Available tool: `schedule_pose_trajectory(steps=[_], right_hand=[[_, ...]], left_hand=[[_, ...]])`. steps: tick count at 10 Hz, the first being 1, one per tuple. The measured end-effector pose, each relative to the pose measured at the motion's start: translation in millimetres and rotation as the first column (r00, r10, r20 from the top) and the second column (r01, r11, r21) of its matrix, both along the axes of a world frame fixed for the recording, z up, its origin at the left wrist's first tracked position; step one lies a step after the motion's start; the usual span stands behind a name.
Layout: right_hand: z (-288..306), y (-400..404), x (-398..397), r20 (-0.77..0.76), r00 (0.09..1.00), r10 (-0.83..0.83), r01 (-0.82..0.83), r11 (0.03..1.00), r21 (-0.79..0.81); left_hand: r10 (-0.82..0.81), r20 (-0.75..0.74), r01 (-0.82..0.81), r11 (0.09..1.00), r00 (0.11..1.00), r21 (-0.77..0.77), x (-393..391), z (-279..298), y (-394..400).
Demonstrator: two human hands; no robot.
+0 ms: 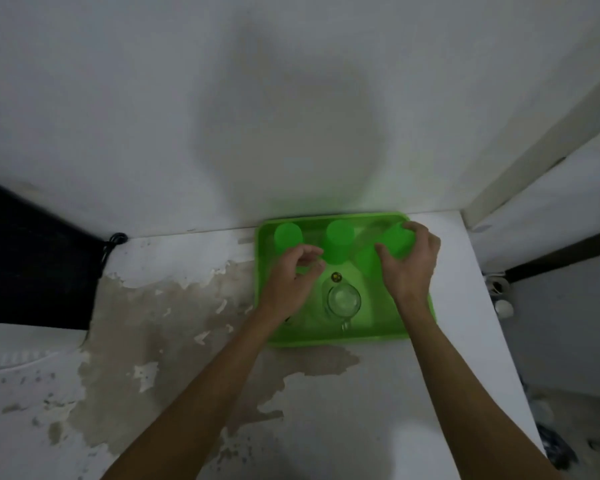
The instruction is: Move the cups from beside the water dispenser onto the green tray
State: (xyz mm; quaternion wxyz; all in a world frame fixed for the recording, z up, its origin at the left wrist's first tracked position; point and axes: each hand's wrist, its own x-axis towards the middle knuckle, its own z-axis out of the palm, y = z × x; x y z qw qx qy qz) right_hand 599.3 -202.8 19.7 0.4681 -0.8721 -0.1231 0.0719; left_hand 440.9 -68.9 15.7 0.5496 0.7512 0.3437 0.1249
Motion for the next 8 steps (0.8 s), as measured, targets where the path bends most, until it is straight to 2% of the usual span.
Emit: schedule_pose_trajectory(steps=[2, 5, 7, 8], right_hand=[[-29, 17, 19, 0.12, 0.988, 0.099, -0.088, 0.991, -0.099], [-52, 26, 33, 0.143, 0.975, 0.167, -0.141, 0.974, -0.175], [-40, 22, 29, 0.231, 0.948, 0.218, -0.161, 0.957, -0.242], [-24, 24, 20, 0.297, 0.936, 0.186, -0.12, 0.966, -0.228]], left_hand=[[-0.027, -0.058, 0.028, 1.0, 0.998, 0.014, 12, -10, 6], [-0.036, -0.089, 0.038, 0.999, 0.995, 0.019, 15, -15, 11], [-0.029, -0.068, 0.029, 1.0, 0.997, 0.009, 2, -5, 13], [0.009, -0.02, -0.009, 1.0, 1.0, 0.009, -7, 8, 14]])
